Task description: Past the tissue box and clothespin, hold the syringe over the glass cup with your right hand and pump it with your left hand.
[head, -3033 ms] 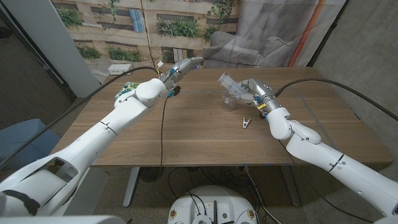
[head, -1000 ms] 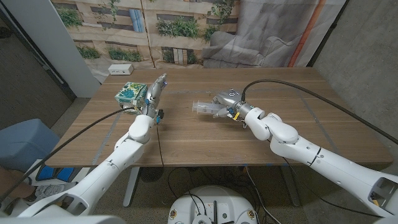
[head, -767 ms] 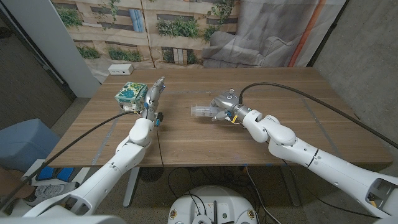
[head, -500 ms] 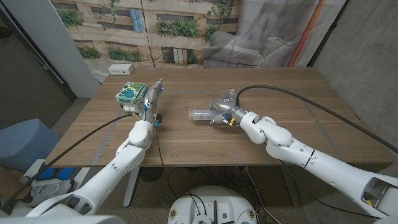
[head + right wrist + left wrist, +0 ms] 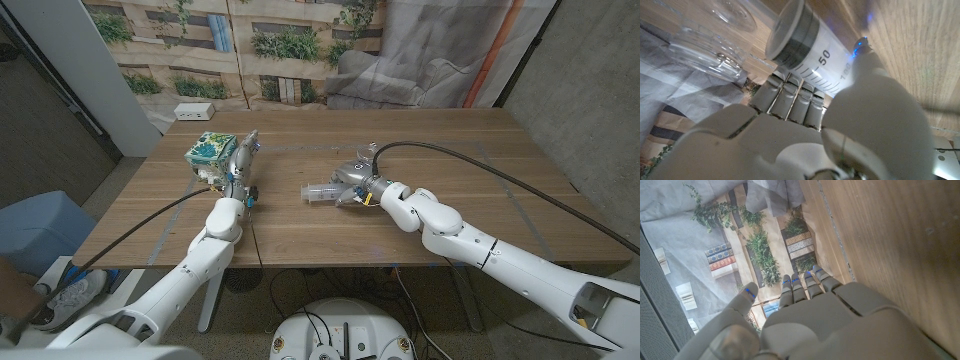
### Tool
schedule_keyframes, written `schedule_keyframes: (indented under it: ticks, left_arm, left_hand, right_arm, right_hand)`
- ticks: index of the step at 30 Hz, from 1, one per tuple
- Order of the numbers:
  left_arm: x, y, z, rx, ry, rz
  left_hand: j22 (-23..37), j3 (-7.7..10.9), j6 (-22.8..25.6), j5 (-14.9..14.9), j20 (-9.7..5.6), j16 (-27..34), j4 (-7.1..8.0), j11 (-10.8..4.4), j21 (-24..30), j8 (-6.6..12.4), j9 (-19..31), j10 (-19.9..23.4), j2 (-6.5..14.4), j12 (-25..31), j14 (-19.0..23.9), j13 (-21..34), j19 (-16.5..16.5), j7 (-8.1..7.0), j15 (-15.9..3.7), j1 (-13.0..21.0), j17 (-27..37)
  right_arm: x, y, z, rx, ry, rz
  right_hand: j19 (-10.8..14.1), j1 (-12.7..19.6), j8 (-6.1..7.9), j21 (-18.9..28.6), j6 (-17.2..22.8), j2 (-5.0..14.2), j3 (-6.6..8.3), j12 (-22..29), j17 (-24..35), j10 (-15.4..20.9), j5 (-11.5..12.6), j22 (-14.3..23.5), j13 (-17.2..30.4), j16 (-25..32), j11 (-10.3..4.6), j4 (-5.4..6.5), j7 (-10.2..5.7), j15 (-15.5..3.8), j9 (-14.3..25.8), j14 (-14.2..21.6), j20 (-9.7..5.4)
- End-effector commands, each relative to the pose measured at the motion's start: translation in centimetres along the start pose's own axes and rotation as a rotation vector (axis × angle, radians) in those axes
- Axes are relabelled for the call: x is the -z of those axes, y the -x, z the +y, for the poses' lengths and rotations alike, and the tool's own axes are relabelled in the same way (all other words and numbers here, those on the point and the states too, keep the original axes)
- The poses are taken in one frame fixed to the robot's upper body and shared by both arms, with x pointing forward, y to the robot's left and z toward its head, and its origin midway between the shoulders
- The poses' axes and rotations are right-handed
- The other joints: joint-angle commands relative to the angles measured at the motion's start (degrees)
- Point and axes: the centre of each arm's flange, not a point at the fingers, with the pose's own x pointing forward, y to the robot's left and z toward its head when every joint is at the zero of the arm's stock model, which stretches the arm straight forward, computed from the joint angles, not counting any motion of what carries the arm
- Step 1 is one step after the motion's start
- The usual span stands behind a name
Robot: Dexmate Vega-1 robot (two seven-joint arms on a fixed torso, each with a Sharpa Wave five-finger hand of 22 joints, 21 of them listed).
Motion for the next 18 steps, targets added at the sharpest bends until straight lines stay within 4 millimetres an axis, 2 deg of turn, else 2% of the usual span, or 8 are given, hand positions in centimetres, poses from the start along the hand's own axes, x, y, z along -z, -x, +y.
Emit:
schedule_keyframes:
  ticks: [1,4,5,7,11,16,18]
  left_arm:
    - [0.9,0.3,-0.2,-0.003,0.021,0.013]
    - [0.8,0.3,-0.3,0.0,0.023,0.012]
    - [0.8,0.2,-0.3,0.002,0.022,0.011]
    - [0.9,0.2,-0.3,0.004,0.021,0.01]
    - [1.1,0.2,-0.3,0.0,0.026,0.007]
    - [1.5,0.3,-0.6,0.001,0.032,0.015]
    - [1.6,0.2,-0.7,-0.001,0.037,0.017]
  left_hand:
    - [0.33,0.07,0.62,-0.06,-1.26,0.04,0.22,-0.01,0.13,0.41,0.16,0.56,4.03,0.44,0.32,0.1,0.44,-0.21,-1.52,-0.03,0.11]
    - [0.33,0.09,0.66,-0.06,-1.28,0.06,0.24,-0.03,0.13,0.41,0.16,0.58,4.02,0.43,0.39,0.1,0.46,-0.21,-1.52,-0.06,0.1]
    - [0.33,0.09,0.66,-0.06,-1.28,0.06,0.24,-0.04,0.12,0.41,0.16,0.6,4.02,0.44,0.4,0.1,0.46,-0.18,-1.52,-0.07,0.1]
    - [0.33,0.1,0.7,-0.06,-1.26,0.06,0.28,0.01,0.12,0.41,0.16,0.59,4.01,0.42,0.43,0.1,0.49,-0.19,-1.5,-0.11,0.11]
    - [0.33,0.11,0.74,-0.06,-1.24,0.08,0.34,-0.07,0.12,0.41,0.16,0.64,3.99,0.42,0.51,0.1,0.53,-0.23,-1.52,-0.18,0.11]
    - [0.33,0.12,0.77,-0.06,-1.14,0.13,0.45,-0.08,0.18,0.4,0.17,0.69,3.97,0.42,0.7,0.11,0.72,-0.22,-1.51,-0.29,0.13]
    - [0.34,0.12,0.81,-0.06,-1.11,0.14,0.49,-0.04,0.18,0.41,0.17,0.75,3.96,0.43,0.75,0.11,0.75,-0.22,-1.43,-0.34,0.14]
  right_arm:
    - [-0.4,-0.5,0.3,-0.053,0.022,0.008]
    - [-0.7,-0.4,0.1,-0.086,0.025,0.015]
    - [-0.7,-0.4,0.1,-0.097,0.027,0.015]
    - [-0.8,-0.4,0.0,-0.116,0.029,0.017]
    - [-0.8,-0.6,-0.3,-0.161,0.032,0.022]
    - [-0.9,-0.7,-1.0,-0.212,0.053,0.019]
    - [-0.9,-0.7,-1.3,-0.238,0.062,0.015]
  right_hand:
    - [-1.6,-6.06,-0.31,-0.78,4.51,7.96,0.41,-0.22,0.09,-1.49,0.08,0.03,0.28,-0.09,0.17,1.01,-6.19,-5.73,0.46,-1.3,-4.09]
    - [-2.68,-6.08,-0.47,-1.24,2.75,6.97,-0.63,-0.31,0.32,-3.56,-0.05,-0.06,0.33,-0.07,-0.01,1.13,-6.72,-5.43,0.72,-3.3,-3.36]
    - [-3.4,-6.51,-0.87,-1.51,1.1,6.39,-1.23,-0.45,0.36,-4.86,-0.05,-0.09,0.35,-0.21,0.46,1.34,-6.89,-5.08,0.77,-4.51,-2.96]
    - [-3.88,-6.79,-0.87,-1.69,0.16,5.77,-1.96,-0.44,0.62,-6.18,0.07,-0.14,0.37,-0.13,0.13,1.43,-6.81,-5.0,0.83,-5.82,-2.58]
    - [-4.96,-7.36,-1.21,-2.04,-2.64,4.8,-3.03,-0.55,0.82,-8.97,0.35,-0.24,0.41,-0.36,0.38,1.65,-7.25,-4.71,0.89,-8.62,-1.84]
    - [-5.53,-7.77,-1.83,-2.05,-8.1,4.22,-3.95,-0.63,1.22,-12.89,0.81,-0.3,0.41,-0.19,1.0,1.82,-7.66,-4.58,0.87,-11.46,-1.45]
    - [-6.11,-8.33,-1.85,-2.14,-11.19,3.53,-4.59,-0.73,1.25,-16.1,1.01,-0.3,0.4,-0.41,1.34,1.95,-7.79,-4.22,0.83,-13.77,-0.57]
